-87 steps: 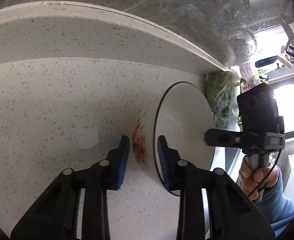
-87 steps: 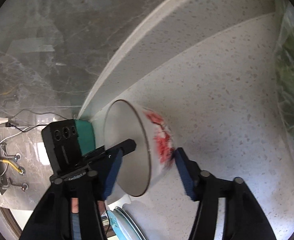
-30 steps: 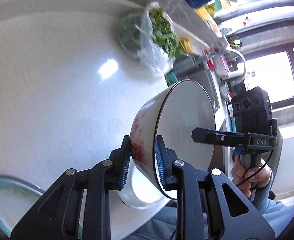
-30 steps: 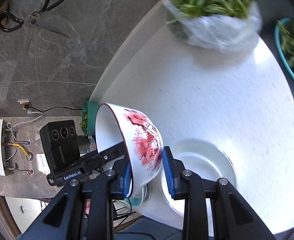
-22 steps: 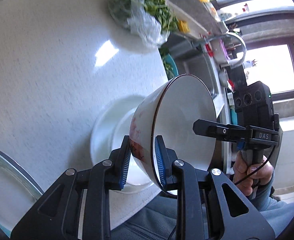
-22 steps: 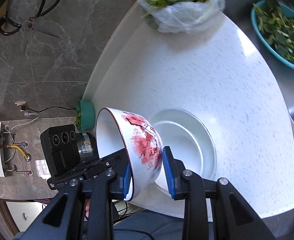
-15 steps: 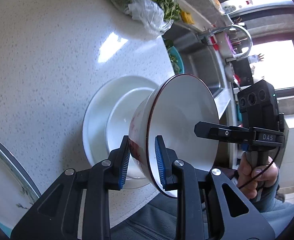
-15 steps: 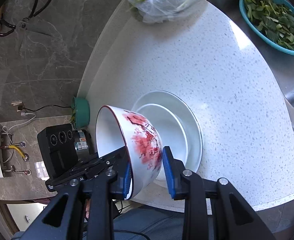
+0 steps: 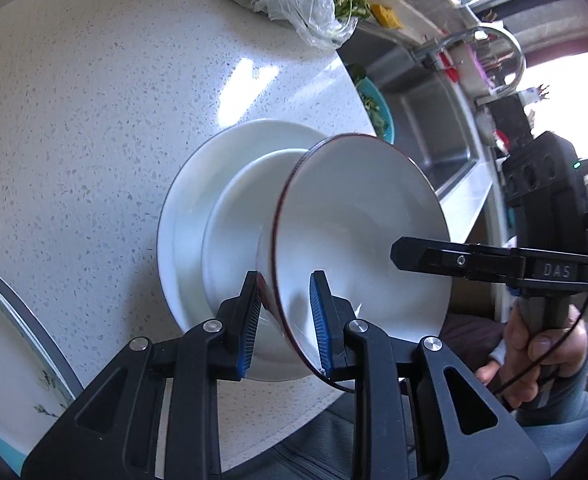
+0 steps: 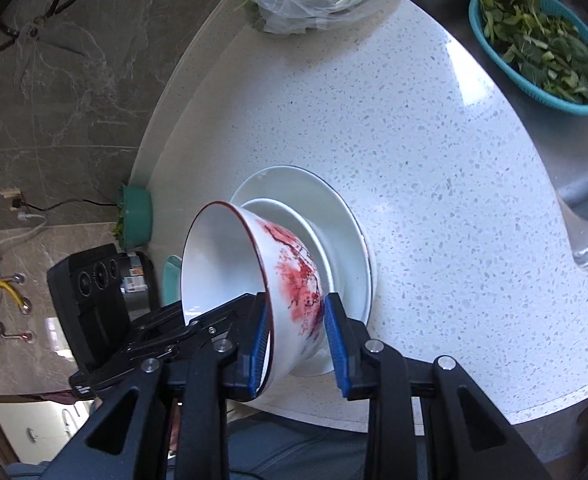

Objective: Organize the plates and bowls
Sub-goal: 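Carry the red-patterned bowl to the nested white bowls and lower it, then lower the red-patterned bowl into the white bowls and open both grippers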

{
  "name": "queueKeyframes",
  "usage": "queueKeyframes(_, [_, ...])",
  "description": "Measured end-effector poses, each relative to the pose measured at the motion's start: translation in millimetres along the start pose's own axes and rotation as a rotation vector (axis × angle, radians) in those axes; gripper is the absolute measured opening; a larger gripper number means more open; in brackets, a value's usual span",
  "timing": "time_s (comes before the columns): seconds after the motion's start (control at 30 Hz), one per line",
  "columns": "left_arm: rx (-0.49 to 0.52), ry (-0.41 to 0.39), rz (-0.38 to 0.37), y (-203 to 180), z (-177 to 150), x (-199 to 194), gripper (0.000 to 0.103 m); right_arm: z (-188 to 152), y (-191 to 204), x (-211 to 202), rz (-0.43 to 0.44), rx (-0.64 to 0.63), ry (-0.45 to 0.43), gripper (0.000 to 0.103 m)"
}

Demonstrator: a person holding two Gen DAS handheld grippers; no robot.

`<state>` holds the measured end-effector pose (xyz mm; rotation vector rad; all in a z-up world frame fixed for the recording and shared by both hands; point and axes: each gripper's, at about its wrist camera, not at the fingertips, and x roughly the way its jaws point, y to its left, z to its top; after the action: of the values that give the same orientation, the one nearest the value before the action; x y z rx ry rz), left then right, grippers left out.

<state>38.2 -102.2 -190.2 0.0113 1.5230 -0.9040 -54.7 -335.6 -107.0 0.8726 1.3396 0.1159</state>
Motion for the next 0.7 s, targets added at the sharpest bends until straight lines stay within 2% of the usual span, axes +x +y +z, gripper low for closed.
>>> queueKeyframes(0.2, [0.009,-0.009,0.034,-1,3,10,0.024,-3,14,1,-0.093,-0.082,-0.032,0.031])
queueKeyframes(0.47, [-0.004,-0.014,0.026,11,4,9,0.024,0,28,-4,-0.158,-0.146,-0.063,0.031])
queueKeyframes(0.57, [-0.017,-0.016,0.017,13,6,10,0.024,0,32,-2,-0.160,-0.169,-0.070,0.021])
queueKeyframes(0.7, [-0.042,-0.034,0.005,16,8,5,0.024,2,38,1,-0.185,-0.209,-0.082,0.017])
